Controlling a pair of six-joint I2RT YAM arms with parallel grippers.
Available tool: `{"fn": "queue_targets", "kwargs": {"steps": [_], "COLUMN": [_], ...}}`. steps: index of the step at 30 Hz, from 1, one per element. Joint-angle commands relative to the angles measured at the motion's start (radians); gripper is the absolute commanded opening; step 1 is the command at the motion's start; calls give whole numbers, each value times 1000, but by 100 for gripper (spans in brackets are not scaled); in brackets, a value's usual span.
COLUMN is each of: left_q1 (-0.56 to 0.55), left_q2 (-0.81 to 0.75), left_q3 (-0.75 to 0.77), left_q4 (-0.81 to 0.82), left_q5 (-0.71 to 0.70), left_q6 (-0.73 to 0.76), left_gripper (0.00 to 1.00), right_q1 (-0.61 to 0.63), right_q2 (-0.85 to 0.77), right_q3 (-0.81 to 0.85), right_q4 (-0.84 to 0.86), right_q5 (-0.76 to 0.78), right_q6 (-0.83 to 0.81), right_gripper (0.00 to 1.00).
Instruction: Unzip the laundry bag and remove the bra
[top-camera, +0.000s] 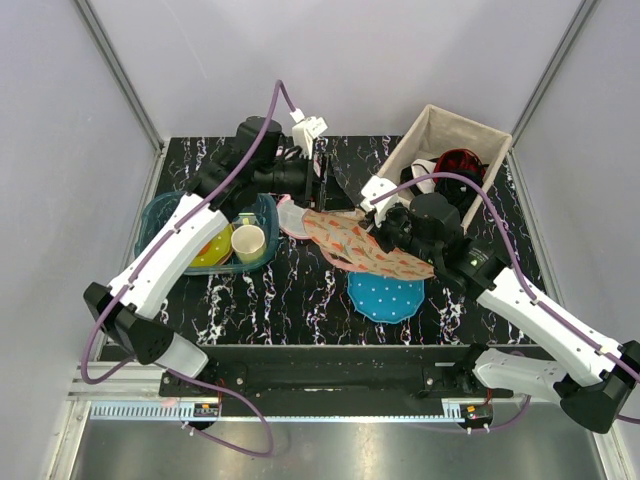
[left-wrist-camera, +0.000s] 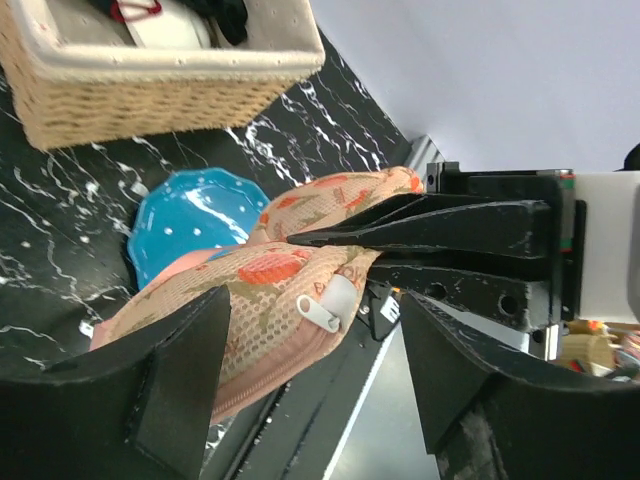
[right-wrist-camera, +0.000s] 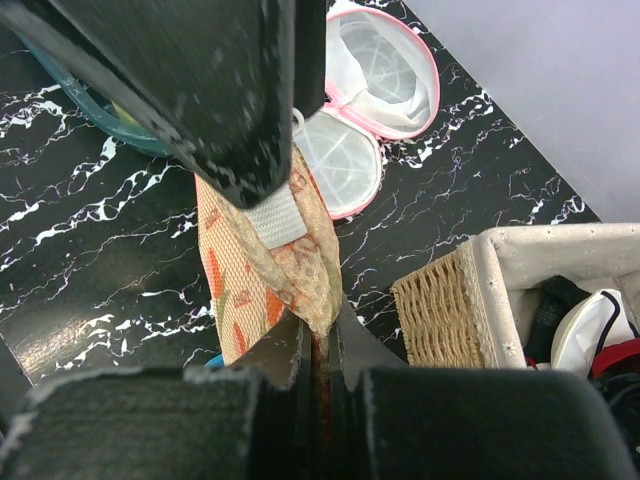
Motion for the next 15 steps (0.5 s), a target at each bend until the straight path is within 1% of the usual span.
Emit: {"fn": "queue_targets", "kwargs": {"steps": [1,8,12,15], "left_q1": [4,6,4,6], "left_q2": [3,-11,-10,-2], "left_q3": [27,-16,-16,-25], "left_q4": [30,77,78,61], "left_q5": [95,132,161,165], "left_q6": [-106,-126,-121,-106], "left_gripper": [69,58,53,48], "right_q1": [11,11,11,11], "right_q2": [-24,-19,-11,-8], "right_q3": [5,1,3,3], "right_q4": [38,40,40,40], "right_q5": [15,24,21,15], "right_q6": [-22,-26,-31,-31], "right_gripper": [0,0,0,0]}}
